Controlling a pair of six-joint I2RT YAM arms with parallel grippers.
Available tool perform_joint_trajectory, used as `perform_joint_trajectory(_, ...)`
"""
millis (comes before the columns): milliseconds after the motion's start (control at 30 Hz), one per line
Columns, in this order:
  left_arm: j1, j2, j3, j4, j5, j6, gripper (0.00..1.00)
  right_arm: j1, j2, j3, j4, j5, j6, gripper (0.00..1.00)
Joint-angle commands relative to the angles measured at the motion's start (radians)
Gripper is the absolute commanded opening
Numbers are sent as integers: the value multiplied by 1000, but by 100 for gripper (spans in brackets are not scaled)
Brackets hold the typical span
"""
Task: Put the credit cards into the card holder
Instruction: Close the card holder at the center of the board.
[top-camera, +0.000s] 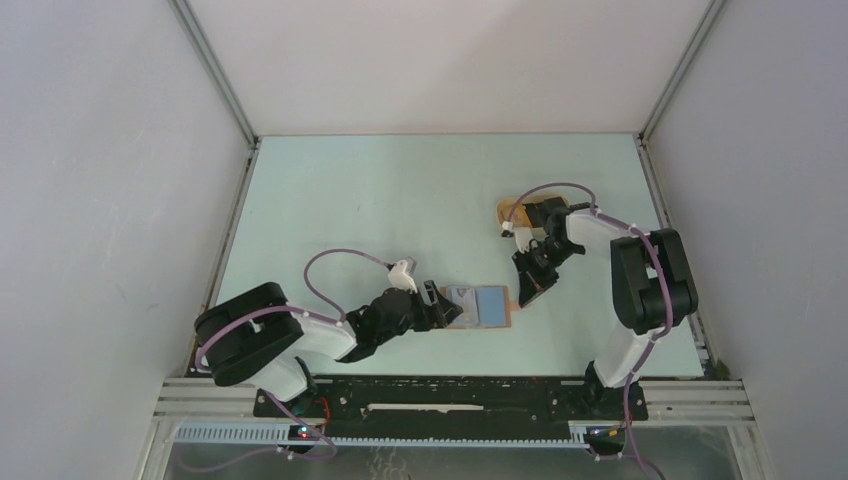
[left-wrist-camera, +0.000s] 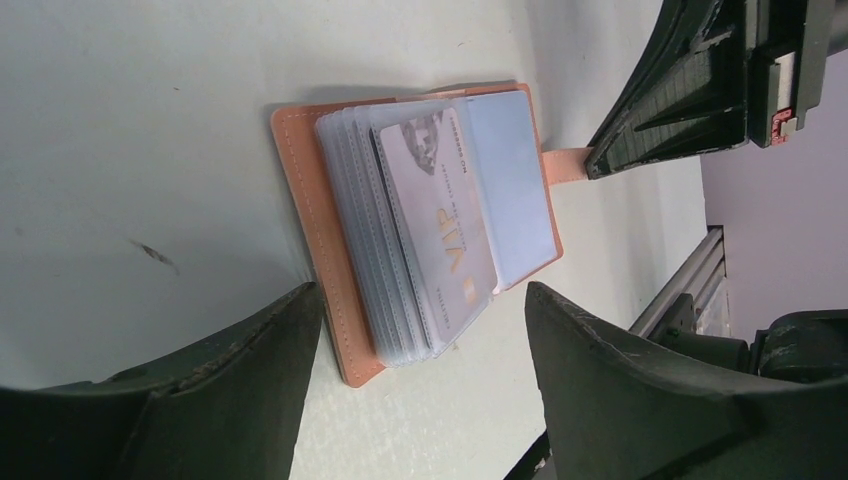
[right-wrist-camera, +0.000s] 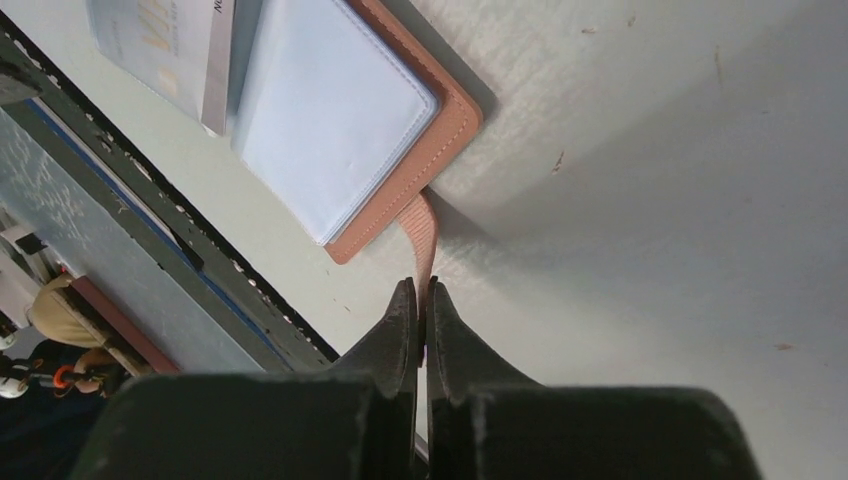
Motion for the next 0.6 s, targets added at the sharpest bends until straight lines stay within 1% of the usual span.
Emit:
perform_joint_trajectory(0,-2,0,-29,41,-13,-22,80,-20,-86,30,29,8,16,0)
perform_joint_trajectory(133,2,-15,-61,89,-23,-34,80,-26,-139,25,42,23,4,0)
perform_joint_trajectory(333,7,-26,-74,114,-31,-38,80,-10,-217,29,74,57,9,0)
perform_joint_trajectory(567,16,-25,-74,150,-13,-14,72,39,-266,73,54,4,8,0)
